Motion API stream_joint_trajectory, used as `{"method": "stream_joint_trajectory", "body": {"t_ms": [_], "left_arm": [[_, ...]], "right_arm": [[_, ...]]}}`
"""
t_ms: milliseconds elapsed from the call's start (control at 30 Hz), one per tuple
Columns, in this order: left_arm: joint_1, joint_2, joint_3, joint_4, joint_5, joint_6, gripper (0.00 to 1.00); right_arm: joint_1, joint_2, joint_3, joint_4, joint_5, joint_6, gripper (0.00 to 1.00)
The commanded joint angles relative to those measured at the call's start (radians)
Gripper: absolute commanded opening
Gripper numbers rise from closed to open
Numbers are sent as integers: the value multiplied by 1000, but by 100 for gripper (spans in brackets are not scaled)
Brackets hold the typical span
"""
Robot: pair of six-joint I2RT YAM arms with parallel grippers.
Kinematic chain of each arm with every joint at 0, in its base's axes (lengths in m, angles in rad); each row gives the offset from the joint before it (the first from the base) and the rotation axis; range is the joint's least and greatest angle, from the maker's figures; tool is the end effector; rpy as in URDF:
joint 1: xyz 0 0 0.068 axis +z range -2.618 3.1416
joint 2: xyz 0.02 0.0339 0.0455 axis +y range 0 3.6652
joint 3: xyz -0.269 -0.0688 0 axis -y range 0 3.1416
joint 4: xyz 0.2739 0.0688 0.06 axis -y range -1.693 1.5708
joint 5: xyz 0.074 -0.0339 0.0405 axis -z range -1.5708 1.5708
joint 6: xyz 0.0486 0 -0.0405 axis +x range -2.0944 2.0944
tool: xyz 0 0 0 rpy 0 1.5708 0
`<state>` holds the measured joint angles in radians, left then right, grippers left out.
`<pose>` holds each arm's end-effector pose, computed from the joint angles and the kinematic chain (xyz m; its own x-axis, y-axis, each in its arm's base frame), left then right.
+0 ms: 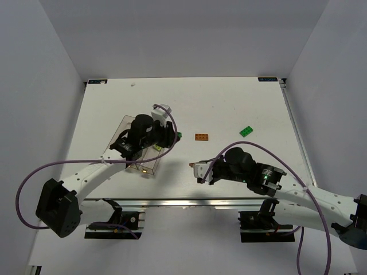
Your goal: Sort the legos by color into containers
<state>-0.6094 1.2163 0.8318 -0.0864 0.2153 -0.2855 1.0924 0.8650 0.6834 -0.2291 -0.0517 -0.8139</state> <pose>0.2493 -0.1867 0.2635 -0.5584 0.0543 -0.8278 0.5815 0.7372 -0.3440 0.1074 0.2125 0.2789 0.5341 -0.5470 -0.6446 -0.7574 0.0291 -0.6523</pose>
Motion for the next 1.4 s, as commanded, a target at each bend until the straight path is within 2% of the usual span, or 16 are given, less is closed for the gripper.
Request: {"method": "stream_joint_trajectory", "body": {"t_ms": [0,67,200,400,633,733,767,833,933,1033,1067,1100,1167,1367], "left_arm": [[60,-17,42,-117,-197,6,0],[112,-2,59,-147,-263,11,0],[230,52,61,-145,-264,-6,0],[290,123,75,-170,-352,20,0],[304,143,67,-182,-439,45,0],[306,155,70,-188,-473,58,8],[306,166,70,-190,-478,63,17],[307,186,73,-194,-479,65,27],[307,207,84,-210,-494,65,34],[307,216,87,-211,-498,63,44],[307,212,87,-214,-499,62,49],[306,206,86,-214,-501,62,58],[307,183,84,-213,-499,63,67],[306,100,69,-184,-442,57,73]], "right_arm": [[-11,-8,-1,28,35,59,3],[-12,0,-19,43,47,62,3],[-12,17,-45,60,90,62,3],[-11,48,-48,36,82,67,3],[-11,51,-45,24,70,84,4],[-11,58,-45,22,76,85,4],[-12,60,-45,22,79,85,4],[-12,62,-42,22,82,87,4],[-12,65,-44,22,85,88,4],[-11,66,-44,22,92,90,4],[-11,66,-44,20,92,91,4],[-11,68,-44,22,95,93,4],[-11,72,-44,24,101,94,5],[-12,104,-35,28,118,104,4]]}}
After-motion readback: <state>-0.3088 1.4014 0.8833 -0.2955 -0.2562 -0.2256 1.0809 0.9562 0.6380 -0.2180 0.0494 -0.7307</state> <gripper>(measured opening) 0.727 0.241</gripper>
